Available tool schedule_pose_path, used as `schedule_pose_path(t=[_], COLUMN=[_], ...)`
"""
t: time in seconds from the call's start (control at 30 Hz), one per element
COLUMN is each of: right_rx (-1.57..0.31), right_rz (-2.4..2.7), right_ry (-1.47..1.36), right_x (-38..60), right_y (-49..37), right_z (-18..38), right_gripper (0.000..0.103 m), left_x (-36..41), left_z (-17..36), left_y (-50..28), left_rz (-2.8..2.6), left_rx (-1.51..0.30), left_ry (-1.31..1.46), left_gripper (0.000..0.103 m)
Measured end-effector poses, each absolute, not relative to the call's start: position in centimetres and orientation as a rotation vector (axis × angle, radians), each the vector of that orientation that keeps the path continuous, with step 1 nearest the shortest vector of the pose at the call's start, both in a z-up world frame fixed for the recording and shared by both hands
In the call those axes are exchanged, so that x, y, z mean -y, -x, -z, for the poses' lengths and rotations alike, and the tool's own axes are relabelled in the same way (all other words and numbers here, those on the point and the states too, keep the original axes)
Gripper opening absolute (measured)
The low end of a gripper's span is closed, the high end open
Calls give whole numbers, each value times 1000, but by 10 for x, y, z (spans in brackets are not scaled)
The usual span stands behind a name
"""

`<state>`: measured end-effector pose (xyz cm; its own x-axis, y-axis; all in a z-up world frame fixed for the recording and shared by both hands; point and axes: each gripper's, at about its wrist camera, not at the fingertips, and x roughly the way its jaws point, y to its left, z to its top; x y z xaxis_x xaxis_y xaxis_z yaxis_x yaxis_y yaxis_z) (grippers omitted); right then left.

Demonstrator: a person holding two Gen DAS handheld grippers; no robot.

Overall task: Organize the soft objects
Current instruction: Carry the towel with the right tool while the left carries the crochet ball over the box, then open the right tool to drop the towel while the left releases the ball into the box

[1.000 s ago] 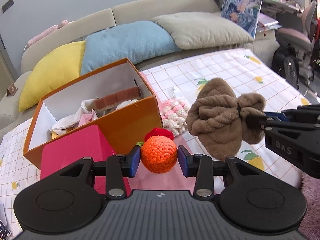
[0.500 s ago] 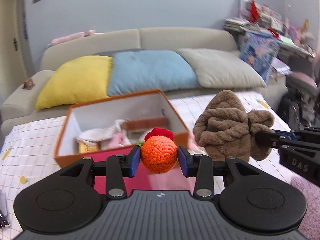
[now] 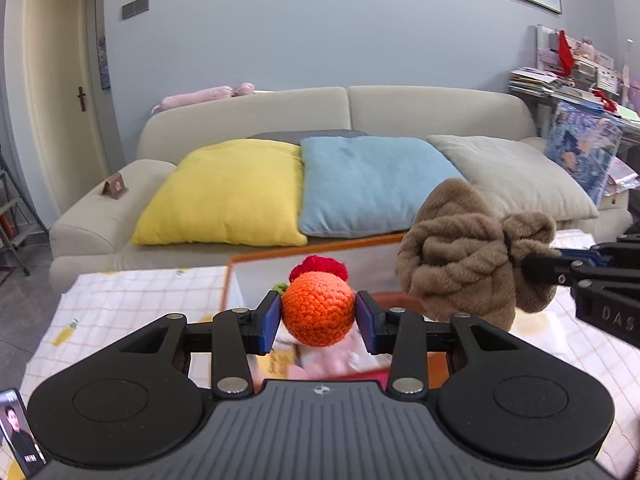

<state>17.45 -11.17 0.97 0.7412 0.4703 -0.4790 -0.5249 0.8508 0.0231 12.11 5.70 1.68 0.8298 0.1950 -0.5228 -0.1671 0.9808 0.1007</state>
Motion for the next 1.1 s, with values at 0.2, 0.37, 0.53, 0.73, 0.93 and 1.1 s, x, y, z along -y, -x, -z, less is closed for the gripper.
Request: schedule_pose_path(t=[0.2,0.37,0.53,0.73,0.93,1.1], right_rx=[-555,-662,-801,-927,-850,-805], right_rz=[-591,-599,-547,-507,-499,-505], right_ry=[161,208,256,232,225,172], right_x=[74,49,34,35,48,65], right_y=[-215,-250,-276,-290,-272,-259], right_z=[-1,18,47,75,64,53], right_gripper=[8,8,8,15,42,48], left_x=[-85,-116,-135,-142,-141,-138], left_z=[-15,-2,12,31,54,69], left_y=[-144,-164,-177,-191,-209,-214], left_rz=[-212,-210,-203,-165,-171,-170], left_rx=[-576,-655,-730,-823,-931,-1020], left_ry=[-61,-13,24,81,99,114], left_gripper=[45,45,45,46,46,46])
